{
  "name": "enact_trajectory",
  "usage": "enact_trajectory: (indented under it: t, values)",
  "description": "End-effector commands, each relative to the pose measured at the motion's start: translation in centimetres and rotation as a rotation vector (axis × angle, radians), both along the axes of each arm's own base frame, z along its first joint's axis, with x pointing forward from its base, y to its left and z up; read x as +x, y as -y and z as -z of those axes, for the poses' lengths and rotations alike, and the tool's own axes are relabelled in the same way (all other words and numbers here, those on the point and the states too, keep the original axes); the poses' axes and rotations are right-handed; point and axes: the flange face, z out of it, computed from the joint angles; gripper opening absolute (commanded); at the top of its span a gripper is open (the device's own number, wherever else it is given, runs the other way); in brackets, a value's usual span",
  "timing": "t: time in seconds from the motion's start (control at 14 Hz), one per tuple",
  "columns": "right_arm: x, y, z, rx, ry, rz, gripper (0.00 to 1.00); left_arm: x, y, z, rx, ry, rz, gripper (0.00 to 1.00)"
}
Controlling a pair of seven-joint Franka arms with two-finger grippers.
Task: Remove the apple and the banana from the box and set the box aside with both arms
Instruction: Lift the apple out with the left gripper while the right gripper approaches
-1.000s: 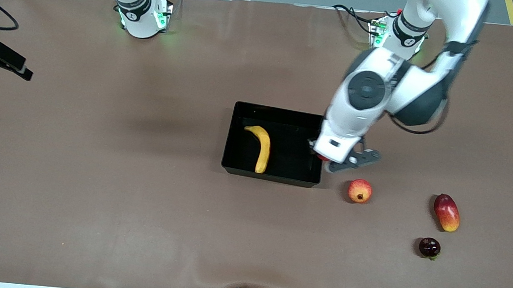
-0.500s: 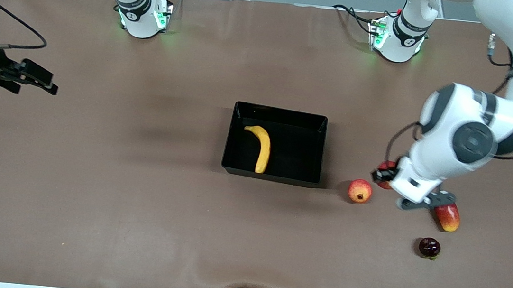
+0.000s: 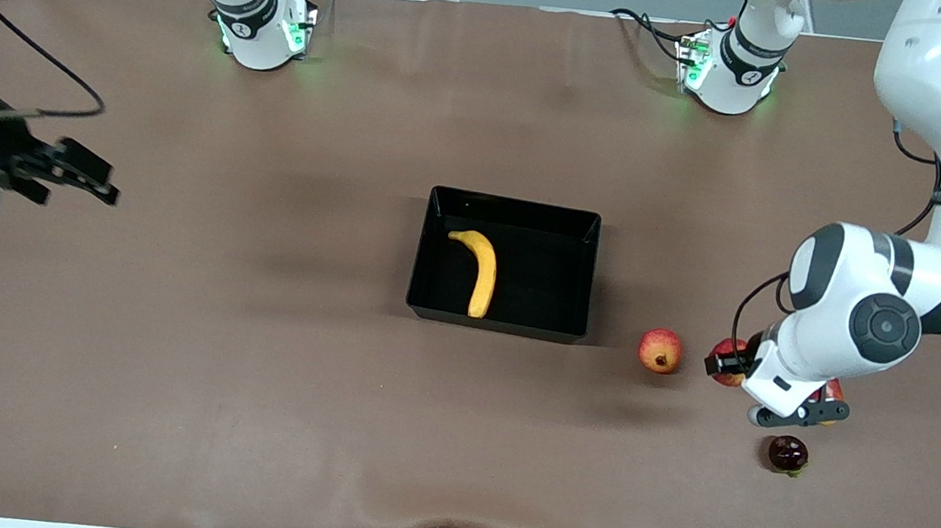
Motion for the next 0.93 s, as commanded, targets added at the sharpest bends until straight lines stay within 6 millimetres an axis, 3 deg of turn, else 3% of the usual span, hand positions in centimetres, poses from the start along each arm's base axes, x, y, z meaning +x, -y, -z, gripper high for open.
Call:
enact_trajectory:
  t: [0.0,0.21,0.43,0.71,0.79,0.86]
  values:
    - [1.0,-0.3,-0.6,0.013,0.061,0.010,1.00,1.4,-0.4,2.0,0.018,0.039,0.040,0.00]
    - [2.6,-1.4,-0.3,0.018,0.156,0.010,1.00,2.1,-1.7,4.9,0.001,0.071,0.031,0.00]
    - [2.9,-1.9,0.0,0.019,0.170,0.003,1.00,2.6,-2.7,7.3,-0.013,0.098,0.061,0.00]
    - [2.8,-1.8,0.1,0.018,0.161,0.003,1.00,2.8,-3.1,8.7,-0.020,0.110,0.061,0.00]
    - [2.9,-2.5,0.8,0.017,0.152,-0.007,1.00,2.8,-3.0,9.0,-0.022,0.111,0.066,0.00]
    - [3.5,-4.6,2.6,0.014,0.131,-0.037,1.00,3.0,-3.0,9.3,-0.025,0.120,0.067,0.00]
